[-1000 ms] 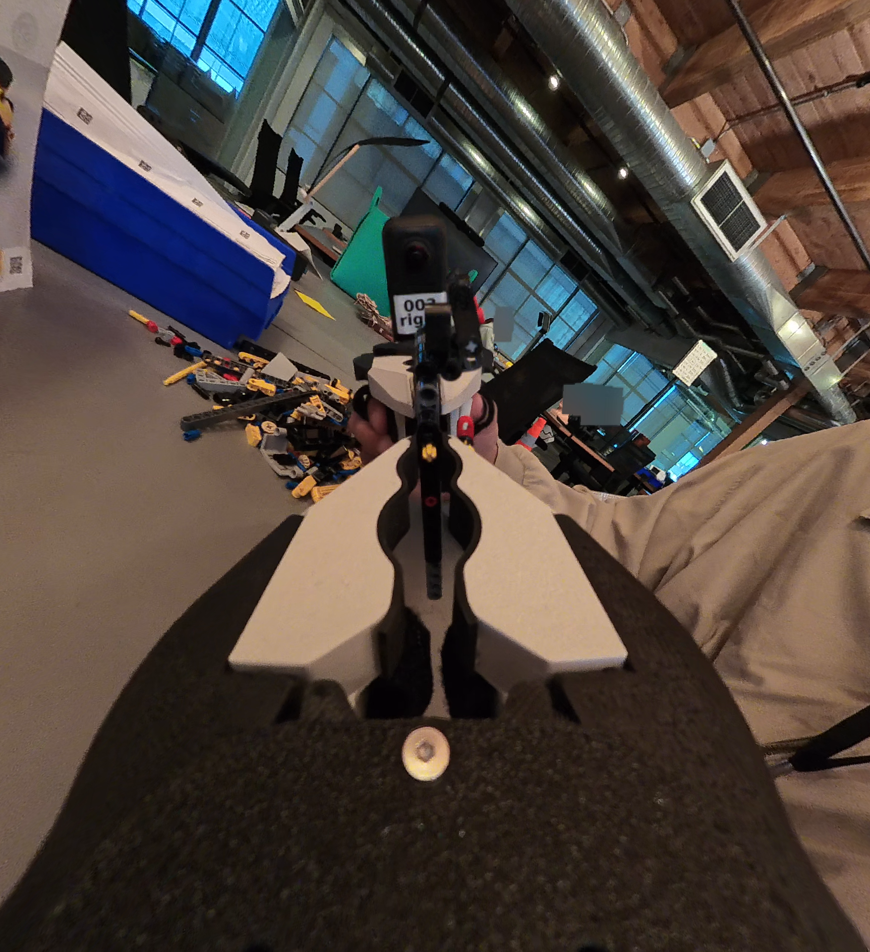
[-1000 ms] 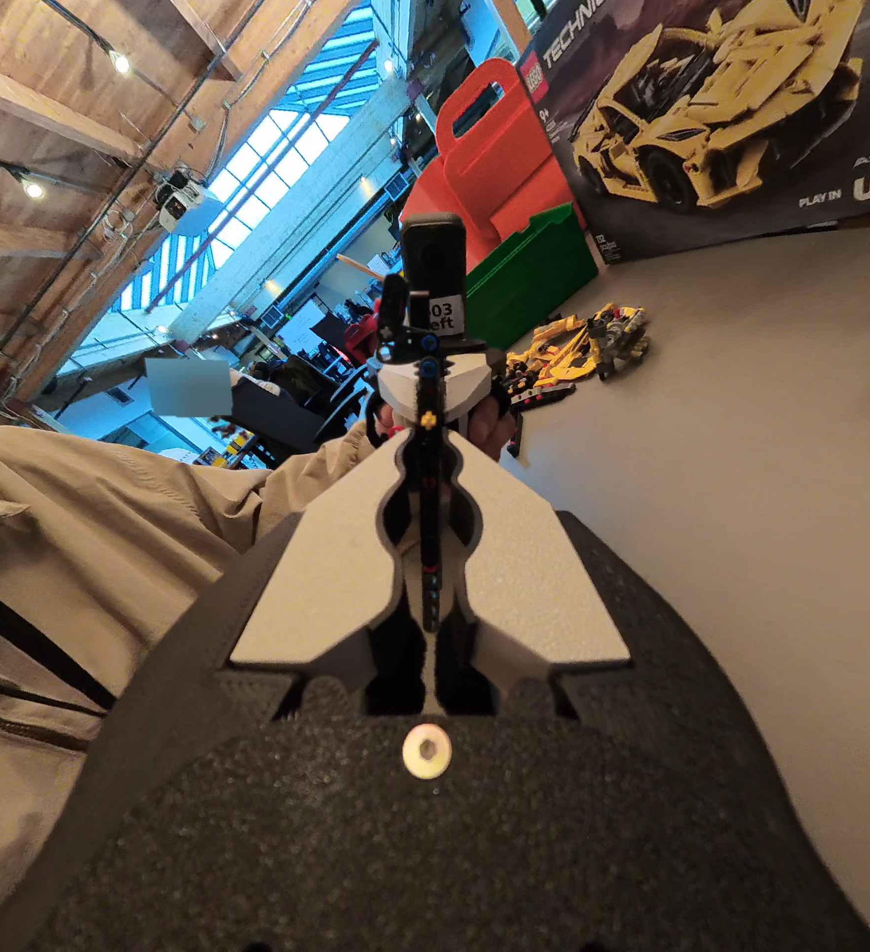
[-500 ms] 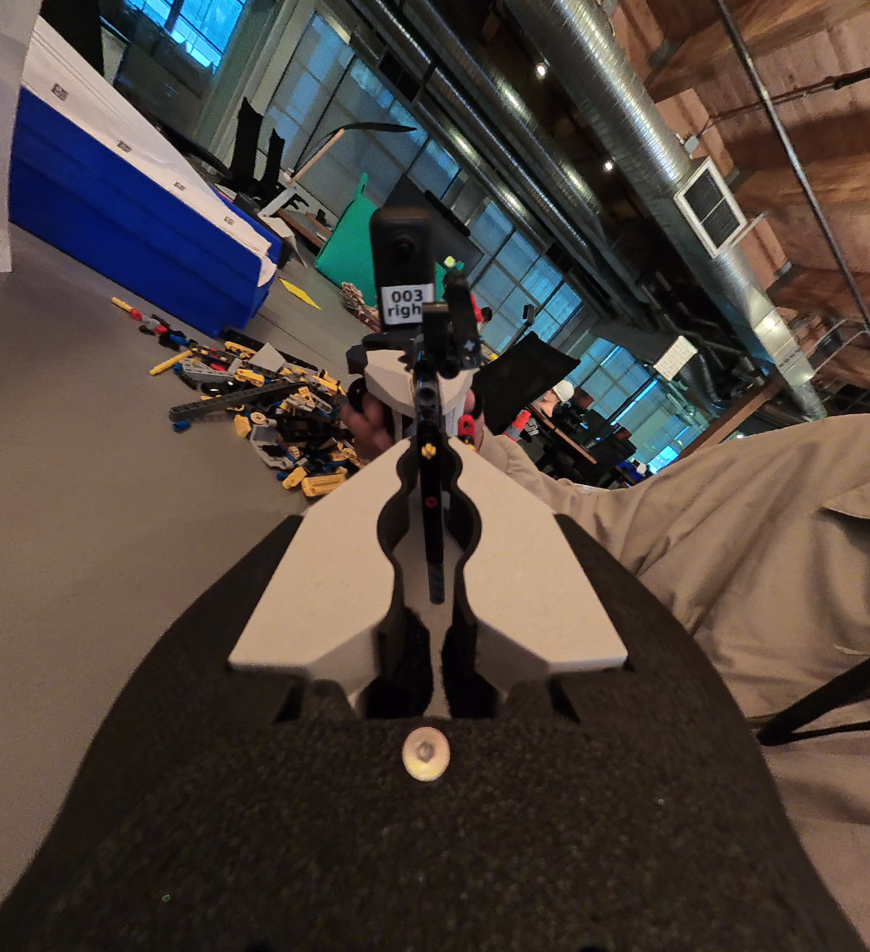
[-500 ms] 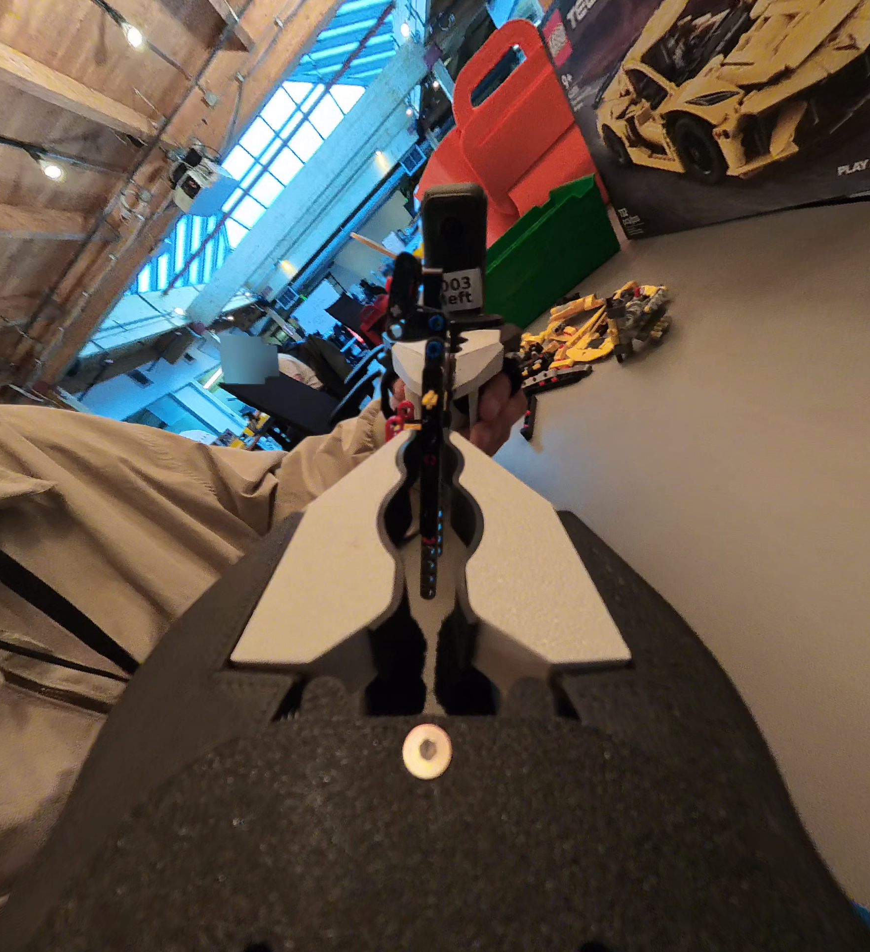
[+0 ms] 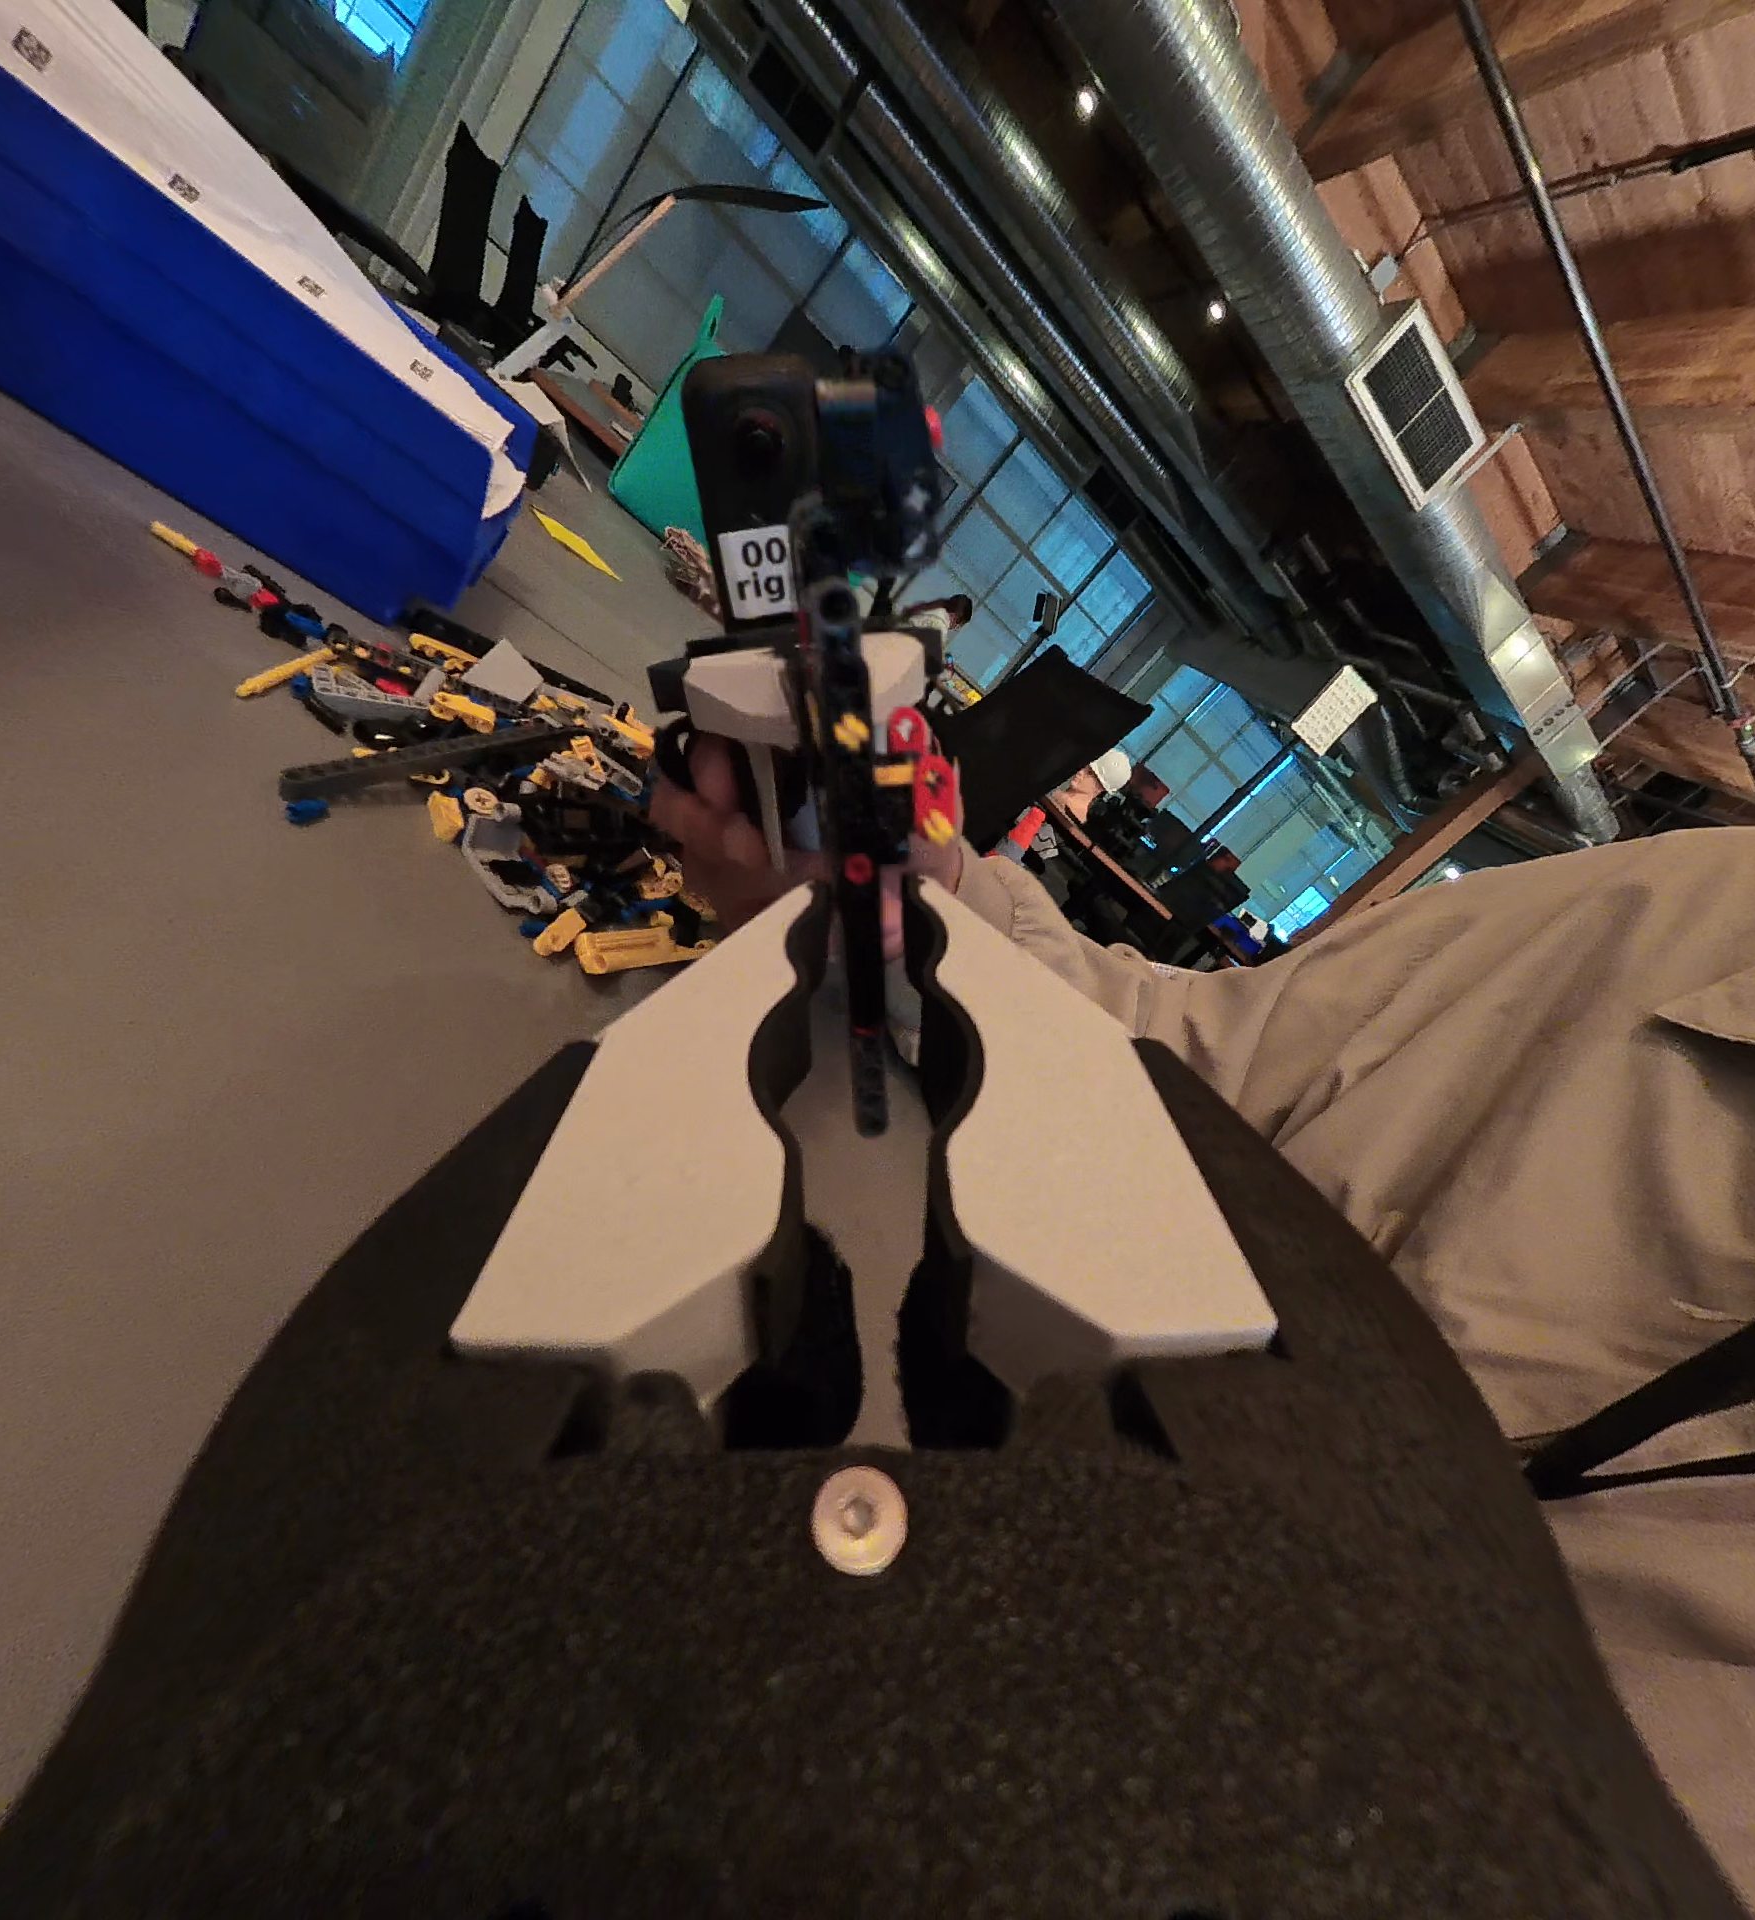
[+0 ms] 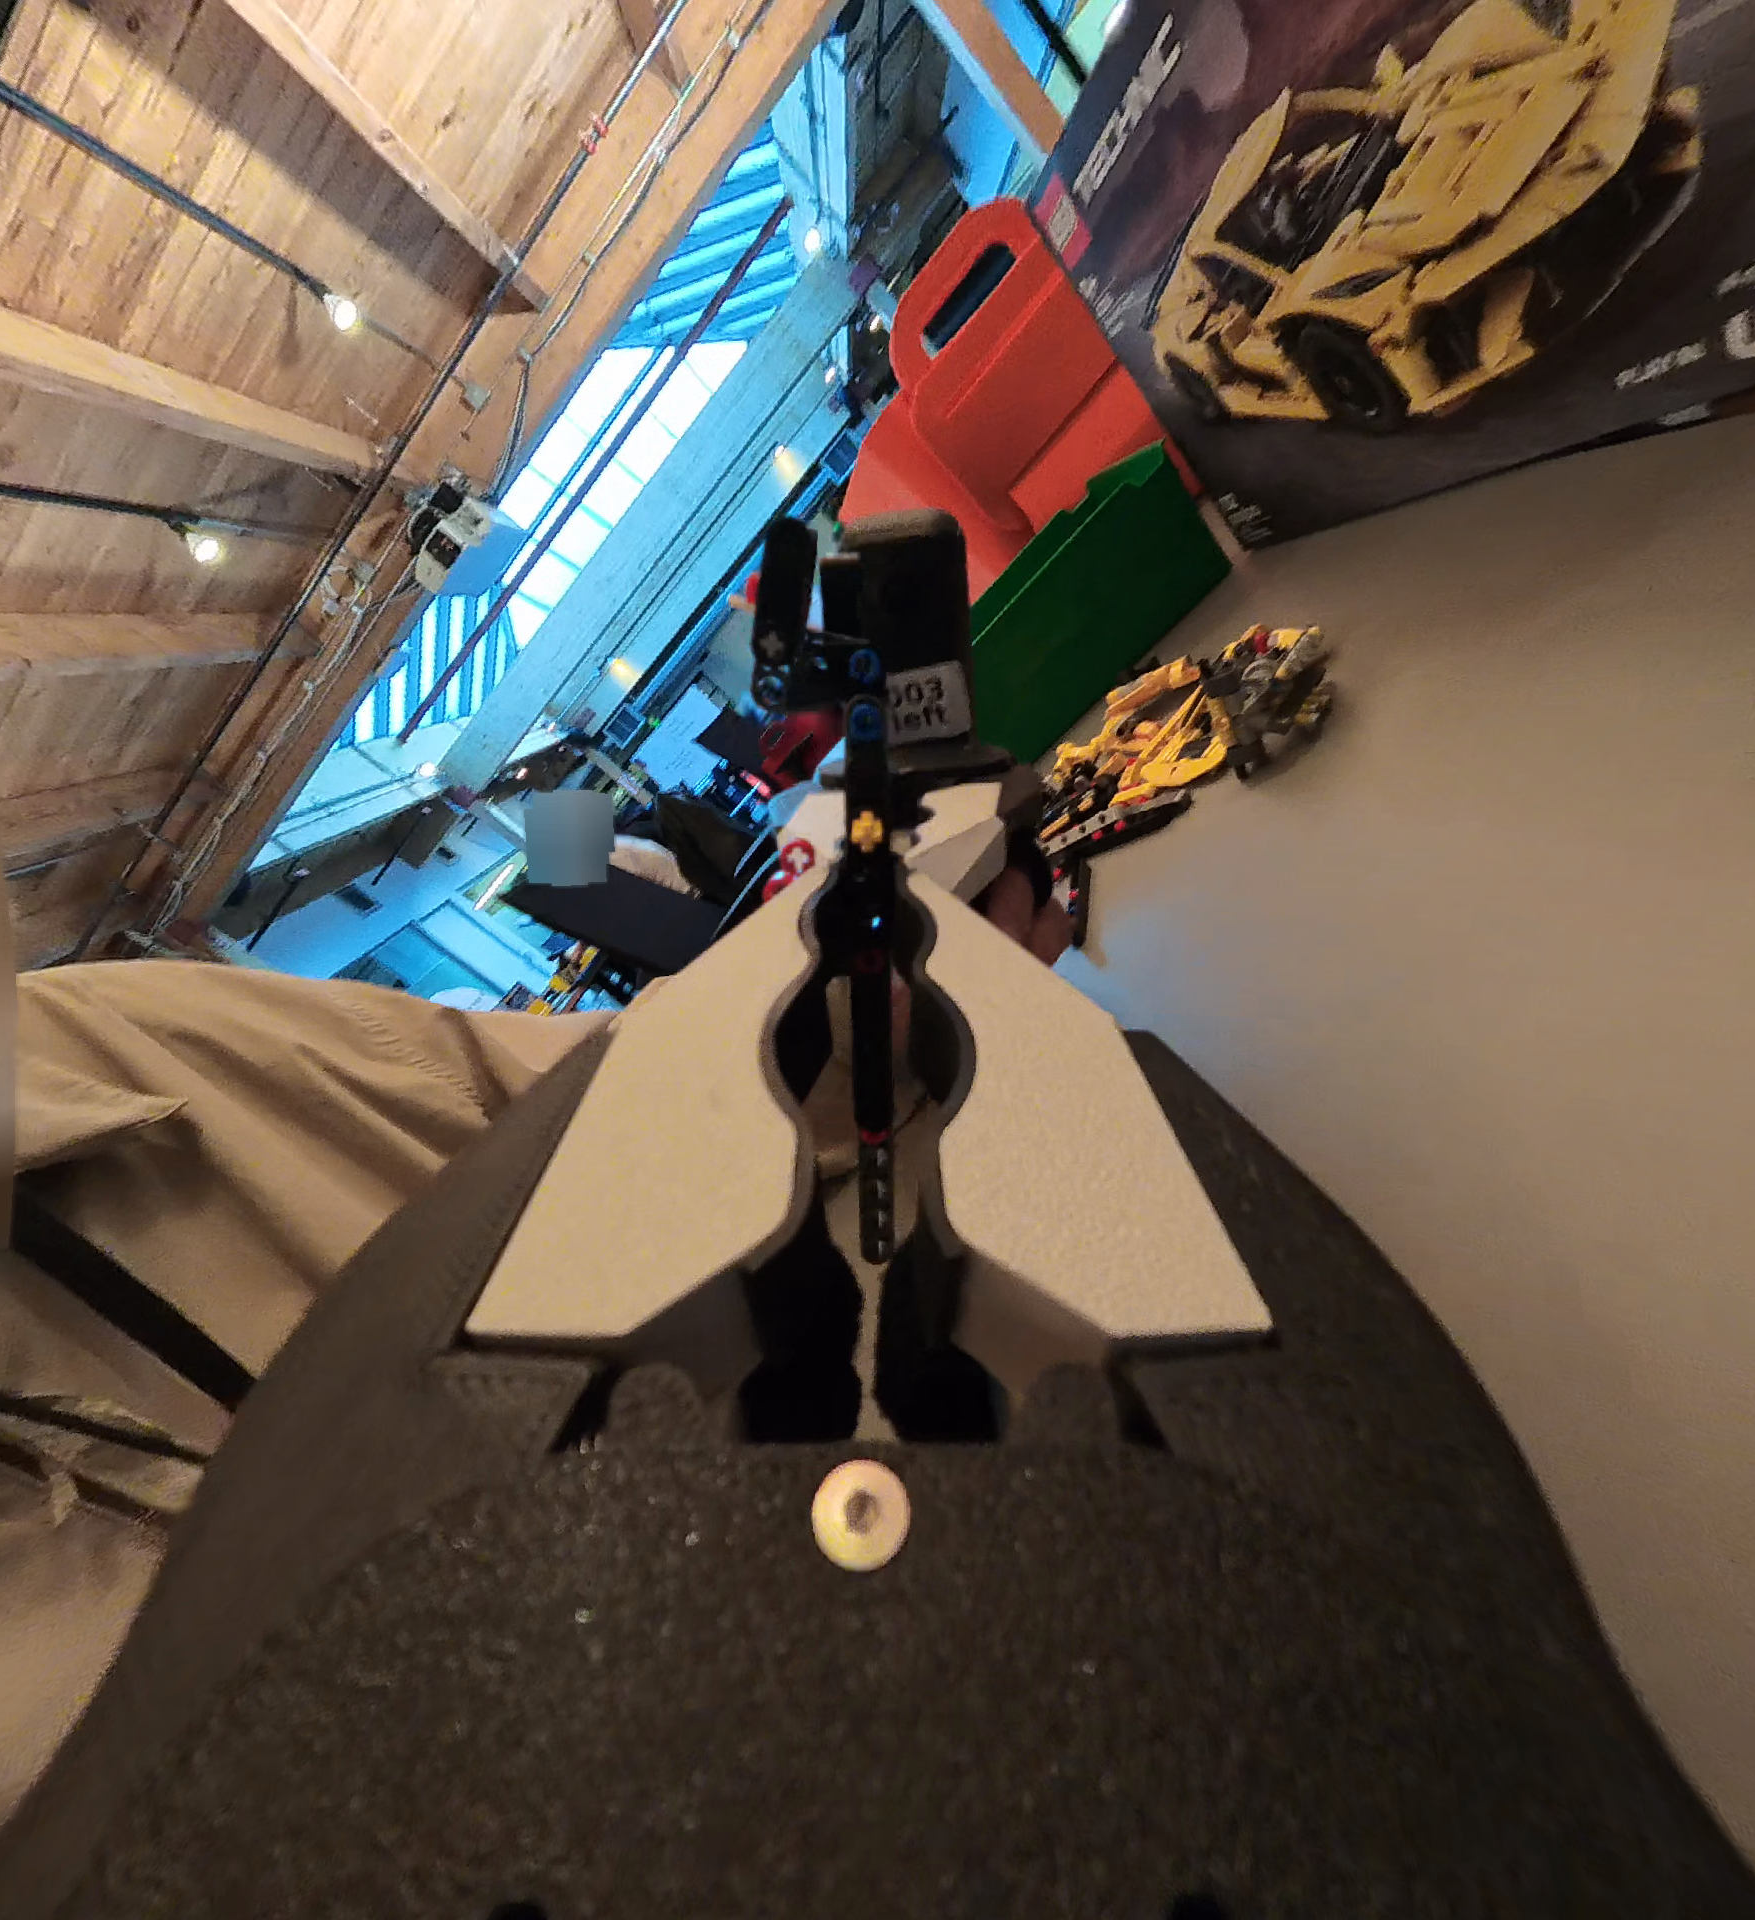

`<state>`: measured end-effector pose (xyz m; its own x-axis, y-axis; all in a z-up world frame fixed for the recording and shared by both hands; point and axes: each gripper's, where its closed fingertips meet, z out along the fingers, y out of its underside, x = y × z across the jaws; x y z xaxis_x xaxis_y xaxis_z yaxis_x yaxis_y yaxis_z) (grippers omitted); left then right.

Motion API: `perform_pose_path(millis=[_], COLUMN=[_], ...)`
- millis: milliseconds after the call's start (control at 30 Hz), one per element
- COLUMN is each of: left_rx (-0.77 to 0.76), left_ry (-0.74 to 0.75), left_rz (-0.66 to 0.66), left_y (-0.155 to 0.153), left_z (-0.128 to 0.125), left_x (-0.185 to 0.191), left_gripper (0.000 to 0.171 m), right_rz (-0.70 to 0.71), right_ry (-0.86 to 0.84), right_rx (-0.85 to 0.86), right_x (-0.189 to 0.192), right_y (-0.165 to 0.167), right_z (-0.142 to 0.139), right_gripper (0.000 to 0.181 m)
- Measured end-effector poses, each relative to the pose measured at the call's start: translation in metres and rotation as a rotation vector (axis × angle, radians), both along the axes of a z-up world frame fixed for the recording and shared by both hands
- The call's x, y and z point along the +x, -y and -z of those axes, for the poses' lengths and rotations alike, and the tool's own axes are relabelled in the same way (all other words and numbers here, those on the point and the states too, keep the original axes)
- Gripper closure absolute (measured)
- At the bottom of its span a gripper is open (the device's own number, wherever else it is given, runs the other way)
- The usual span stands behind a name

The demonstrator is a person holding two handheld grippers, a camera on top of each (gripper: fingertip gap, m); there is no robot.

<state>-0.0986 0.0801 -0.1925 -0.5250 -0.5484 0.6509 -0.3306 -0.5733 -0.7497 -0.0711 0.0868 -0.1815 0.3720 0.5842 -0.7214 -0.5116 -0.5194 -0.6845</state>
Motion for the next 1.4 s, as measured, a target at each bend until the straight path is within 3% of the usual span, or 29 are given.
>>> perform_pose_path(millis=[267, 400, 500, 567, 633, 700, 733, 1033, 1100, 1400], left_rx=[0.099, 0.145, 0.091, 0.034, 0.028, 0.04, 0.036, 0.086, 0.109, 0.024], left_ry=[0.0, 0.015, 0.063, 0.071, 0.067, 0.059, 0.06, 0.048, 0.05, 0.043], left_rz=[-0.029, -0.054, -0.089, -0.12, -0.102, -0.097, -0.092, -0.109, -0.073, -0.081], left_y=[0.006, 0.007, -0.001, -0.01, -0.01, -0.008, -0.007, -0.026, -0.012, -0.017], left_z=[0.007, 0.006, -0.007, -0.013, -0.012, -0.01, -0.01, -0.01, -0.007, -0.015], left_x=[0.005, 0.007, 0.006, 0.006, 0.004, 0.005, 0.004, -0.005, -0.001, -0.004], left_gripper=[0.154, 0.164, 0.165, 0.165, 0.165, 0.165, 0.165, 0.166, 0.165, 0.165], right_rz=[0.071, 0.07, 0.042, -0.009, -0.036, -0.04, -0.035, -0.021, -0.067, -0.035], right_ry=[-0.003, -0.04, -0.003, 0.02, 0.048, 0.129, 0.152, 0.082, 0.157, 0.117], right_rx=[0.023, 0.029, 0.044, 0.057, 0.059, 0.043, 0.04, 0.003, 0.016, 0.023], right_x=[0.009, 0.009, 0.002, -0.006, -0.015, -0.023, -0.024, -0.001, -0.023, -0.016], right_y=[-0.003, -0.003, 0.0, 0.005, 0.006, 0.004, 0.003, 0.006, 0.007, 0.003], right_z=[-0.006, -0.011, -0.009, -0.007, -0.004, 0.007, 0.01, 0.002, 0.011, 0.007], right_gripper=[0.175, 0.175, 0.153, 0.148, 0.151, 0.173, 0.175, 0.176, 0.176, 0.175])
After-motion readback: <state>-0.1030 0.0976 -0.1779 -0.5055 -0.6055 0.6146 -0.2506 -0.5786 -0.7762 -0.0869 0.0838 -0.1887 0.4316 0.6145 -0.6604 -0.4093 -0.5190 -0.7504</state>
